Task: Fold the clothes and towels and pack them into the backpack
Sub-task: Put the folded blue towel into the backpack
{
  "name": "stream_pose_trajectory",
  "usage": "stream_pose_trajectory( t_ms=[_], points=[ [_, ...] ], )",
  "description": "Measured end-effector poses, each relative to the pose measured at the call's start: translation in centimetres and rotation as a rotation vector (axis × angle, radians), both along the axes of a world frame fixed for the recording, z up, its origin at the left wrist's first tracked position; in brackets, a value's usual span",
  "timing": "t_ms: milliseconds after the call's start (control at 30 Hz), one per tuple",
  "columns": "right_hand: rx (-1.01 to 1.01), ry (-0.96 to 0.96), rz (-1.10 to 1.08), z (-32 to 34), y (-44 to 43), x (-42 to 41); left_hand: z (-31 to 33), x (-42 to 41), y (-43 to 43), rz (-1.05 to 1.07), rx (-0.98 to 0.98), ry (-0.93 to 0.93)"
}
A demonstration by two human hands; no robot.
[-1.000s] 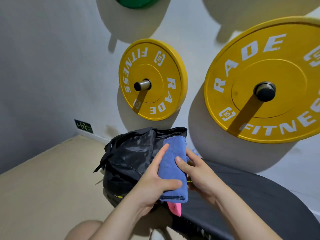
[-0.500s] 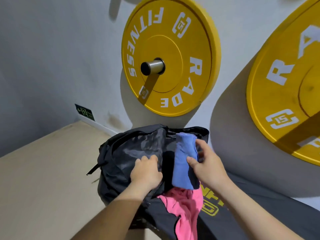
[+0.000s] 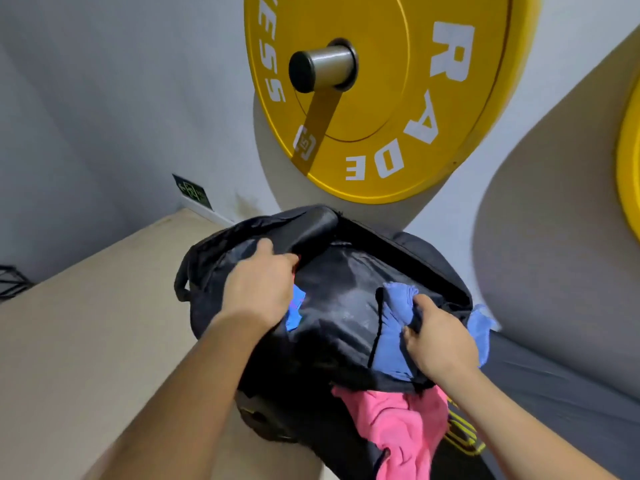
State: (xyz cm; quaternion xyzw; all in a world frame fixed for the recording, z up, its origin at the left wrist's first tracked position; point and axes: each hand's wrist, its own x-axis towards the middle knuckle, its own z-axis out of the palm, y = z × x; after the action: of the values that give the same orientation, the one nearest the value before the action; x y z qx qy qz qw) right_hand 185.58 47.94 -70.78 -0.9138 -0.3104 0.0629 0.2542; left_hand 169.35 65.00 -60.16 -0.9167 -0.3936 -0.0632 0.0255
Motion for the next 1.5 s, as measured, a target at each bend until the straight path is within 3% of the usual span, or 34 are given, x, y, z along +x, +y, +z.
stream_pose_trajectory(
  t_ms=[67, 200, 267, 433, 533, 633, 800, 1000, 1133, 1333, 1500],
  points=[
    [-0.011, -0.017, 0.016, 0.1, 0.1, 0.0, 1.4, -1.2, 0.6, 0.021, 0.026, -0.144],
    [-0.067, -0.079, 0.061, 1.7, 0.5, -0.5, 2.2, -1.6, -0.8, -0.125, 0.038, -0.146],
    [0.008, -0.049, 0.067, 3.3, 1.1, -0.6, 2.0, -2.0, -0.8, -0.152, 0.03, -0.17],
    [0.398, 0.442, 0.051, 6.5, 7.3, -0.4, 1.3, -2.2, -0.5, -0.114, -0.083, -0.265],
    [0.346, 0.553, 0.058, 5.3, 11.1, -0.8, 0.9, -2.0, -0.8, -0.096, -0.167, -0.29],
    [0.152, 0.522, 0.107, 3.5, 12.6, -1.7, 0.5, -2.0, -0.7, -0.1, -0.189, -0.321],
    [0.212, 0.556, 0.225, 3.0, 13.5, -4.4, -0.1, -1.9, -0.4, -0.11, -0.217, -0.344],
    [-0.051, 0.514, 0.33, 2.5, 13.4, -5.5, -1.0, -1.6, -0.3, -0.126, -0.293, -0.321],
    [0.019, 0.328, 0.34, 3.6, 10.0, -3.3, -2.5, -1.2, -0.4, -0.203, -0.384, -0.239],
    [0.285, 0.178, 0.109, 5.7, 1.1, -1.2, -6.3, 1.0, -1.7, -0.194, -0.597, -0.064],
    [0.452, 0.184, -0.162, 4.5, -6.4, 0.0, -6.4, 2.9, -3.2, -0.187, -0.493, 0.166]
  ],
)
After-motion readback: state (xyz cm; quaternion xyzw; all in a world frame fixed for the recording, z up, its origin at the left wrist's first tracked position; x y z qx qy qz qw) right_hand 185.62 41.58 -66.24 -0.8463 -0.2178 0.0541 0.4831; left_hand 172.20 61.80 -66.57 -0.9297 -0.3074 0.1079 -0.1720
